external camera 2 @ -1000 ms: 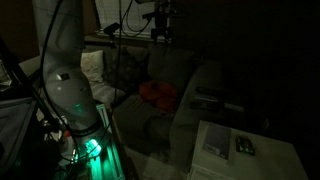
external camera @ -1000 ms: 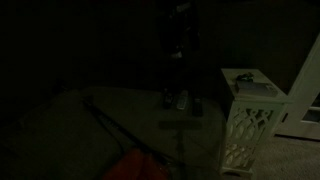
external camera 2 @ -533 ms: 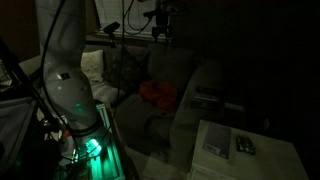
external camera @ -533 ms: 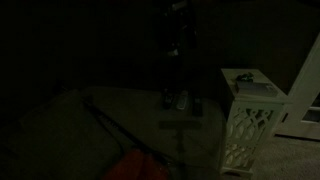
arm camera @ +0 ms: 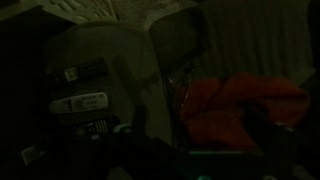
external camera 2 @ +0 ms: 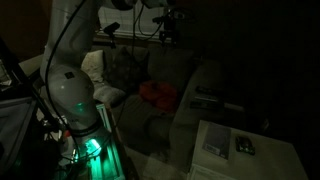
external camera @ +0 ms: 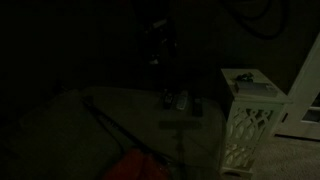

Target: Put the black rod on the right armrest of the sofa.

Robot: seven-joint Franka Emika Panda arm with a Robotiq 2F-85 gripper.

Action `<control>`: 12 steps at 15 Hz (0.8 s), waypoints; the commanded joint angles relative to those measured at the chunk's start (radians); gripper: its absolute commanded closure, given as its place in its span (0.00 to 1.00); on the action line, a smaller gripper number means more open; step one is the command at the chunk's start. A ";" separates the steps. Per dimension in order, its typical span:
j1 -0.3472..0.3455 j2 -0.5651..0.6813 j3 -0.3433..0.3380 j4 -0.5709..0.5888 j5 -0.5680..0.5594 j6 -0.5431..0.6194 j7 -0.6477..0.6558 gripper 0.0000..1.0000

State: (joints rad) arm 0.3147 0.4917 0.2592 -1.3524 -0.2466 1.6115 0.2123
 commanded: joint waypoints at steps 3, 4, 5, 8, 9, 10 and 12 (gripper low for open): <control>0.066 0.282 -0.033 0.315 0.034 -0.080 -0.210 0.00; 0.060 0.330 -0.009 0.364 0.009 -0.126 -0.225 0.00; 0.072 0.371 -0.012 0.406 0.009 -0.174 -0.244 0.00; 0.121 0.490 -0.039 0.528 -0.024 -0.332 -0.242 0.00; 0.123 0.528 -0.040 0.568 -0.006 -0.391 -0.245 0.00; 0.127 0.559 -0.039 0.606 0.007 -0.456 -0.253 0.00; 0.106 0.481 -0.028 0.463 -0.001 -0.349 -0.222 0.00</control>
State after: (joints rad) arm 0.4211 0.9731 0.2308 -0.8898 -0.2478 1.2625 -0.0093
